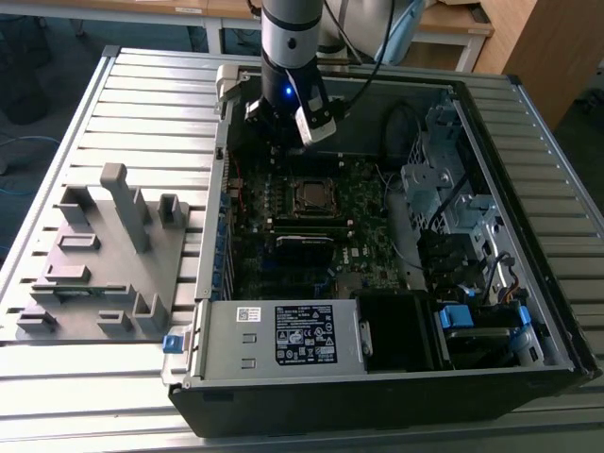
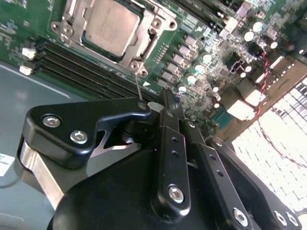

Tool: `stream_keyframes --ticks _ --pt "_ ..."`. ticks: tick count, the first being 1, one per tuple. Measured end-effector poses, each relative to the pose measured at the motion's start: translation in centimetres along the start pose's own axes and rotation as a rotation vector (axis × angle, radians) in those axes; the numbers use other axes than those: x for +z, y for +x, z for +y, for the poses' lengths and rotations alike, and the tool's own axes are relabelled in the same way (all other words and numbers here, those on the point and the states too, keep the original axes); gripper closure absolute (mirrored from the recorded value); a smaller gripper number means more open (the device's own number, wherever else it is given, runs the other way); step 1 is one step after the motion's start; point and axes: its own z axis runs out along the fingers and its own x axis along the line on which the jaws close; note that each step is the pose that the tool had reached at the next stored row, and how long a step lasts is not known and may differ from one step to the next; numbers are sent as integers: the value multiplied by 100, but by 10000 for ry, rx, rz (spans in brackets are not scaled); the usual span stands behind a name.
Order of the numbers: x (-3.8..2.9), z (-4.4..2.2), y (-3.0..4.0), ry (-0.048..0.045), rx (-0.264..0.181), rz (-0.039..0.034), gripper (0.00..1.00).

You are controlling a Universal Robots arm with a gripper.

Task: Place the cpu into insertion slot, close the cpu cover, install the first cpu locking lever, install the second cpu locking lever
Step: 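Install the first cpu locking lever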

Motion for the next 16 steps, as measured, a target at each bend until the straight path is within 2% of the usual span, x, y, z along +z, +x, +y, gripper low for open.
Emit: stream_keyframes --ticks 3,5,11,14,16 --pt "7 -5 30 -82 -2 1 90" --pt "10 -8 46 -236 -8 2 90" --pt "17 -24 79 -961 -24 6 90" --pt "19 -30 90 -1282 -32 8 90" --pt "20 -35 93 -1561 -38 10 90"
